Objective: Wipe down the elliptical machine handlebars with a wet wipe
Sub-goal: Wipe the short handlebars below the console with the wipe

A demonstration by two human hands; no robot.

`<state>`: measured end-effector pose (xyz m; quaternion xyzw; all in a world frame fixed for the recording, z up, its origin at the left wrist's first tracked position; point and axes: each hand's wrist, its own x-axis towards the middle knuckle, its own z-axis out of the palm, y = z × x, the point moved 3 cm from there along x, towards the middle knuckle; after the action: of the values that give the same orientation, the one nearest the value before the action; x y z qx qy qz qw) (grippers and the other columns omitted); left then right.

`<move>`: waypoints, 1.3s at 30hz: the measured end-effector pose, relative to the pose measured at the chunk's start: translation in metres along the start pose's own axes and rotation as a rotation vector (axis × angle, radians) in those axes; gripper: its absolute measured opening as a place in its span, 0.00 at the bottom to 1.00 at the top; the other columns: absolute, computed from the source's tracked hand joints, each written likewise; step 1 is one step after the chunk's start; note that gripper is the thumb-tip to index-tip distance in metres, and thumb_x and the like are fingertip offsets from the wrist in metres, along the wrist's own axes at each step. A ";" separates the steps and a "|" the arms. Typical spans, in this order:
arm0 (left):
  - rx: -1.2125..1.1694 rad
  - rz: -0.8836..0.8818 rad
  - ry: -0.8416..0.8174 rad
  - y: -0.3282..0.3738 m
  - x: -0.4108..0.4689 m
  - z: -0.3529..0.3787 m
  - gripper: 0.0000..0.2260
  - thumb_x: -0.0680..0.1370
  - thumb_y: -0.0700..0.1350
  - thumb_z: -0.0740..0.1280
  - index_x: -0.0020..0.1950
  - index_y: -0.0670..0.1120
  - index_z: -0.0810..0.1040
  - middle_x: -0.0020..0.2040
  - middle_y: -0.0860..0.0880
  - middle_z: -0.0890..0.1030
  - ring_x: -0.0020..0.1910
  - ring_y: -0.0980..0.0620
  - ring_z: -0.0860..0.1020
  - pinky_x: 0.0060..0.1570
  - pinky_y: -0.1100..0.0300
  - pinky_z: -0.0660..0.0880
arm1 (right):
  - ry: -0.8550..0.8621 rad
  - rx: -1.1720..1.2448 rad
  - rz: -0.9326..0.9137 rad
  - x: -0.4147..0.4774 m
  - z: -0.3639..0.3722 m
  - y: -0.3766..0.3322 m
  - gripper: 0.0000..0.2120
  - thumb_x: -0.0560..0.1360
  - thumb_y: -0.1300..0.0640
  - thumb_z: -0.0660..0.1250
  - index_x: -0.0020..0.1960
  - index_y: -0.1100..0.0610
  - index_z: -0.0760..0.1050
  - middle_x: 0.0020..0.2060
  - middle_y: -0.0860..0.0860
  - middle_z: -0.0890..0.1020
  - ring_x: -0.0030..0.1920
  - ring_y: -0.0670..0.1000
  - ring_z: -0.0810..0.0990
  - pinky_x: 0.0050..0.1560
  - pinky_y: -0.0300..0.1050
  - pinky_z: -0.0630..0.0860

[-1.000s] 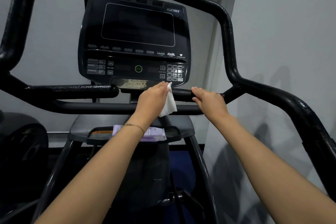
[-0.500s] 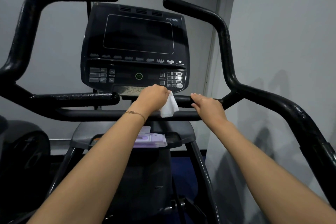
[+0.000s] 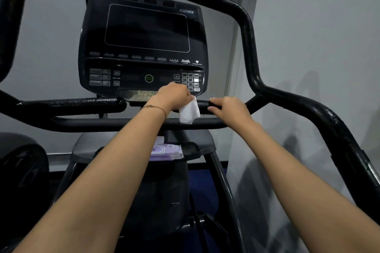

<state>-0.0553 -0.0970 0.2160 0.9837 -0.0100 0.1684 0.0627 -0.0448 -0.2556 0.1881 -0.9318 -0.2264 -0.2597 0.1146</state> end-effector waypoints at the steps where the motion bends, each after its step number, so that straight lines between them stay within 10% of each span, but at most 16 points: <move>1: -0.048 -0.001 0.009 -0.002 -0.001 0.001 0.17 0.80 0.55 0.56 0.46 0.46 0.80 0.56 0.43 0.76 0.61 0.43 0.71 0.56 0.51 0.70 | 0.032 0.088 0.005 0.001 -0.003 -0.005 0.17 0.78 0.50 0.60 0.66 0.53 0.72 0.60 0.54 0.79 0.60 0.56 0.76 0.56 0.48 0.73; 11: -0.831 -0.089 0.237 -0.043 -0.027 0.010 0.12 0.79 0.36 0.62 0.61 0.39 0.77 0.56 0.41 0.81 0.54 0.49 0.78 0.50 0.61 0.72 | 0.154 0.135 -0.204 0.006 0.019 -0.062 0.18 0.79 0.52 0.59 0.67 0.54 0.70 0.58 0.53 0.76 0.61 0.53 0.70 0.55 0.47 0.69; 22: -0.525 0.021 0.388 -0.044 -0.046 0.025 0.16 0.75 0.45 0.70 0.61 0.44 0.79 0.60 0.48 0.80 0.61 0.51 0.76 0.67 0.57 0.68 | 0.466 0.135 -0.357 -0.011 0.046 -0.046 0.20 0.64 0.70 0.73 0.56 0.63 0.79 0.55 0.57 0.82 0.55 0.55 0.81 0.53 0.51 0.79; 28: -0.607 -0.006 0.326 -0.042 -0.048 0.017 0.17 0.74 0.43 0.70 0.63 0.45 0.78 0.59 0.48 0.81 0.55 0.57 0.78 0.57 0.67 0.70 | 0.389 0.293 -0.183 0.001 0.039 -0.053 0.16 0.77 0.55 0.63 0.63 0.58 0.75 0.63 0.52 0.77 0.66 0.49 0.72 0.66 0.44 0.68; 34: -0.406 -0.030 0.254 -0.035 -0.049 0.000 0.15 0.75 0.45 0.69 0.62 0.48 0.79 0.58 0.49 0.81 0.55 0.55 0.78 0.51 0.66 0.70 | 0.481 0.303 -0.269 -0.007 0.032 -0.024 0.10 0.72 0.62 0.69 0.53 0.60 0.81 0.51 0.54 0.84 0.53 0.54 0.83 0.54 0.53 0.79; 39: -0.320 -0.013 0.216 -0.032 -0.046 -0.005 0.14 0.75 0.45 0.69 0.61 0.46 0.79 0.56 0.47 0.81 0.54 0.51 0.78 0.54 0.62 0.72 | 0.645 1.031 0.239 -0.055 0.036 -0.014 0.10 0.78 0.61 0.61 0.56 0.58 0.78 0.46 0.46 0.82 0.46 0.39 0.79 0.47 0.32 0.74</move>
<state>-0.0992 -0.0648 0.2012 0.9374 -0.0236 0.2688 0.2202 -0.0778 -0.2515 0.1303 -0.6500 -0.1709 -0.3710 0.6408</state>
